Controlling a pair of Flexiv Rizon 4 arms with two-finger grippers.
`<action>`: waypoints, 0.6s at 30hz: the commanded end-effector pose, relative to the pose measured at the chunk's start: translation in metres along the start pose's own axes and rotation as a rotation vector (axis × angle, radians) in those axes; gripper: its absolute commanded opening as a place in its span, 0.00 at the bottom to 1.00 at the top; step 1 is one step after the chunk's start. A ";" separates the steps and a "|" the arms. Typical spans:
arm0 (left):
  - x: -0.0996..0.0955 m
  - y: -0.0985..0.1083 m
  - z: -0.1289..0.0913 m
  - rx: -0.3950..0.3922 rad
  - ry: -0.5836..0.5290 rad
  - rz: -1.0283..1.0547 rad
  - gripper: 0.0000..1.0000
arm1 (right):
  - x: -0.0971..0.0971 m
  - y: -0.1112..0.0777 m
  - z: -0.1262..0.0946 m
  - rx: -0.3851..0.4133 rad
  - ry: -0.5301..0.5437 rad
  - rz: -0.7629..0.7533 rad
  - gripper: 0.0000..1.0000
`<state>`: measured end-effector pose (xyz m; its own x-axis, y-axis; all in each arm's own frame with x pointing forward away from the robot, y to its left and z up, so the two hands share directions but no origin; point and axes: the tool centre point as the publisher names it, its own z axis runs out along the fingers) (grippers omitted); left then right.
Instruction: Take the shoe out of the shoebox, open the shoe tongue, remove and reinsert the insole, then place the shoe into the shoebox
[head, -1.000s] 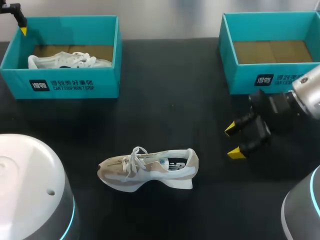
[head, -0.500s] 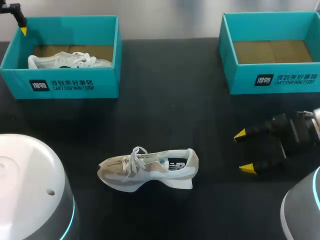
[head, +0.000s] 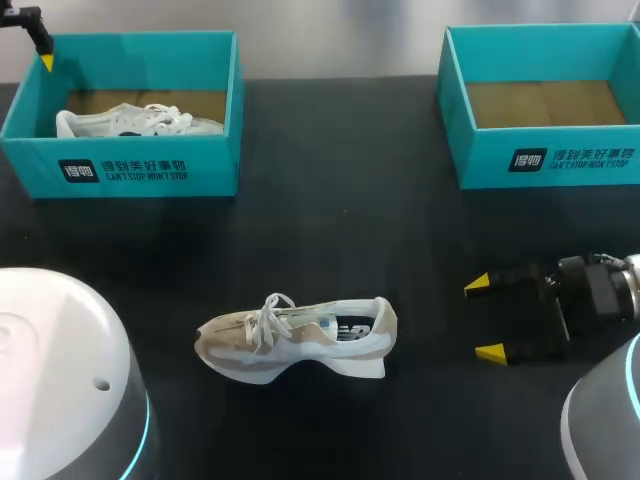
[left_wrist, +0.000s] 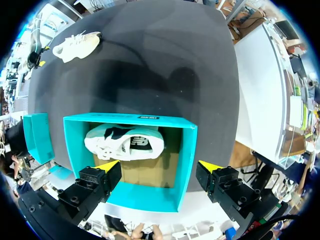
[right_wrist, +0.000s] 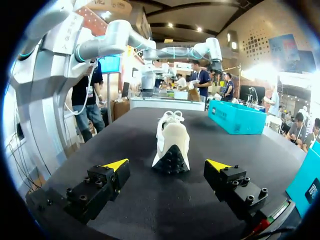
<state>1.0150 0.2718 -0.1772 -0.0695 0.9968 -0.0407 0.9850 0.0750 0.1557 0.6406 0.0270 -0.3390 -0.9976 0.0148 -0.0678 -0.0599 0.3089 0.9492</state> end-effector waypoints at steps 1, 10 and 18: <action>0.000 -0.001 -0.001 -0.002 0.001 0.000 1.00 | -0.003 0.000 0.001 0.005 0.007 0.001 1.00; 0.000 -0.001 -0.001 -0.002 0.001 0.000 1.00 | -0.014 -0.053 -0.010 -0.019 -0.123 0.067 1.00; 0.000 -0.001 -0.001 -0.002 0.001 0.000 1.00 | -0.012 -0.066 -0.012 -0.054 -0.149 0.077 1.00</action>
<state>1.0151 0.2717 -0.1772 -0.0694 0.9968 -0.0406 0.9850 0.0749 0.1557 0.6564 -0.0073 -0.3957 -0.9840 0.1749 -0.0343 0.0105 0.2490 0.9685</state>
